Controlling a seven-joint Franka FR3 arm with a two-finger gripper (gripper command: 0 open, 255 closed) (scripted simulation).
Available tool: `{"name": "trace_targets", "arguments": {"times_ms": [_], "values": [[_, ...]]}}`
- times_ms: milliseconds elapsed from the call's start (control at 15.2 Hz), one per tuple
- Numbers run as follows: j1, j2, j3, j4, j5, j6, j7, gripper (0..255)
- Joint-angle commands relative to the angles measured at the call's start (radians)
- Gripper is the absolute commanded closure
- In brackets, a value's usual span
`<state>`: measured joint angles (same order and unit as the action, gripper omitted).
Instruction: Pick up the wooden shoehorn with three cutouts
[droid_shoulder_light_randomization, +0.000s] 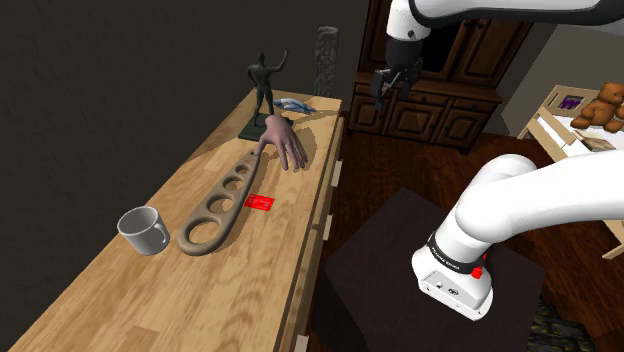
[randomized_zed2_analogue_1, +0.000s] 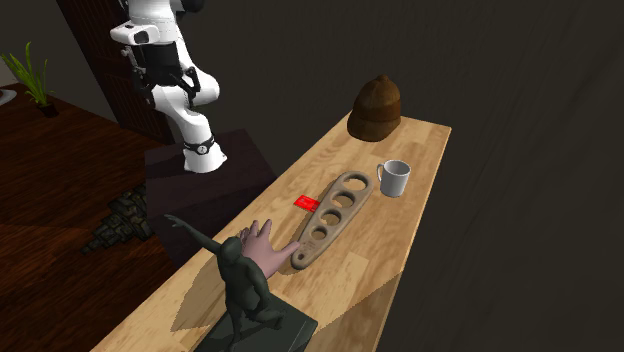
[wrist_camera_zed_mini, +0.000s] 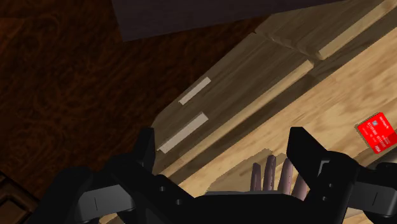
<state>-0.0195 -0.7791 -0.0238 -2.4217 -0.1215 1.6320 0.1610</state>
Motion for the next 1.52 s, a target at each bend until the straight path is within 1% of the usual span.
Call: {"name": "trace_targets", "arguments": {"times_ms": [0,396,792,1122,1452], "values": [[0.000,0.000,0.000,0.000,0.000,0.000,0.000,0],[0.037,0.130,0.091,-0.016,0.065,0.128,0.123,0],[0.068,0.299,0.177,0.015,0.106,0.253,0.241,0],[0.086,0.463,0.244,0.077,0.115,0.344,0.340,0],[0.102,0.641,0.301,0.171,0.095,0.417,0.444,0]]}}
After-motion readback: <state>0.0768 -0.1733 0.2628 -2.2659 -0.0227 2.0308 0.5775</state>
